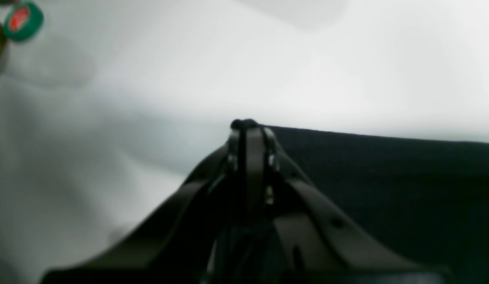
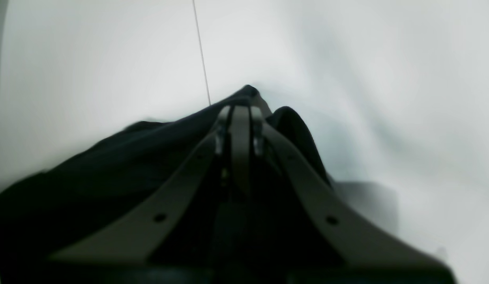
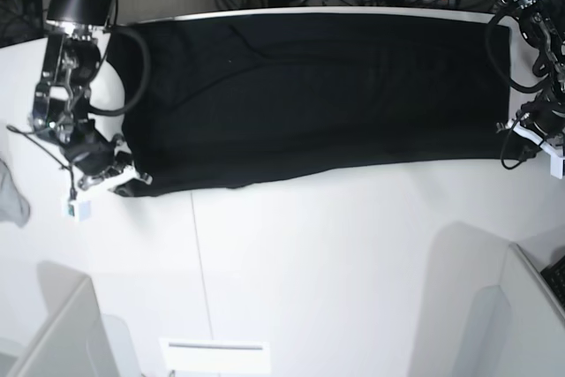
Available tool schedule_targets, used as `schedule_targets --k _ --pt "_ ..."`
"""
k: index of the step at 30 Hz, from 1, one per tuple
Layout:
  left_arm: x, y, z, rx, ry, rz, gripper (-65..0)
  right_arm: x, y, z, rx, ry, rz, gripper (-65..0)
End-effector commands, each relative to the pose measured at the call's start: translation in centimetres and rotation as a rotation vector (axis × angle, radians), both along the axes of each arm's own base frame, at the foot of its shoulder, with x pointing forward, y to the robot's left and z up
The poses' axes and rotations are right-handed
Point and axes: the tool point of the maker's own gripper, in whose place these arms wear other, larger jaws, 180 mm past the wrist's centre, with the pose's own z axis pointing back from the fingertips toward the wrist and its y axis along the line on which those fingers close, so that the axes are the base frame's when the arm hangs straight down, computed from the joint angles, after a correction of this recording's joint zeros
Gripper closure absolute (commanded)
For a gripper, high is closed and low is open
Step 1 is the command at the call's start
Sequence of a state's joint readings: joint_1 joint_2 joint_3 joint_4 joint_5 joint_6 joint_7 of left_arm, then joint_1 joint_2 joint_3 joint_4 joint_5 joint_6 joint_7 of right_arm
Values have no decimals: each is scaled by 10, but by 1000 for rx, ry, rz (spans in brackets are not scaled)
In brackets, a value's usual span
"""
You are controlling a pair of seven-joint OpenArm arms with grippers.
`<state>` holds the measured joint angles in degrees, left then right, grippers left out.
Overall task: Fold the T-shirt properly
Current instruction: 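Lift the opposite edge with both grippers and fold it over the shirt, then lay the folded edge onto the first edge with both grippers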
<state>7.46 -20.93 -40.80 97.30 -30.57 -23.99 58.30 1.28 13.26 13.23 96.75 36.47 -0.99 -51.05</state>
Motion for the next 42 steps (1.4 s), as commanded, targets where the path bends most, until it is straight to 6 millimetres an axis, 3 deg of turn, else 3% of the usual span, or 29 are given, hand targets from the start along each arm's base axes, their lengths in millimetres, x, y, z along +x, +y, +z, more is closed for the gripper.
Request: schedule_targets --k 1,6,13,18,21,25,30,42 --pt "5 4 15 20 -45 -6 0 6 -9 20 -22 -67 -15 0" --pt "-2 -1 21 51 -43 -30 0 -25 -9 28 -18 -67 -35 0" --pt "-8 3 33 85 -65 -21 0 -62 0 19 8 -5 -48 0" --pt "-14 3 28 86 -44 -23 0 -76 1 13 17 18 -54 0" --pt "-15 2 27 87 -42 -27 0 -83 18 14 124 39 -10 0" --pt "-23 2 21 87 -14 -28 0 -89 14 24 252 22 -35 0" --pt "-35 3 11 89 27 -31 0 -96 7 26 268 47 -46 0" --pt "-51 -2 9 113 66 -54 0 -138 11 -3 276 169 -59 0"
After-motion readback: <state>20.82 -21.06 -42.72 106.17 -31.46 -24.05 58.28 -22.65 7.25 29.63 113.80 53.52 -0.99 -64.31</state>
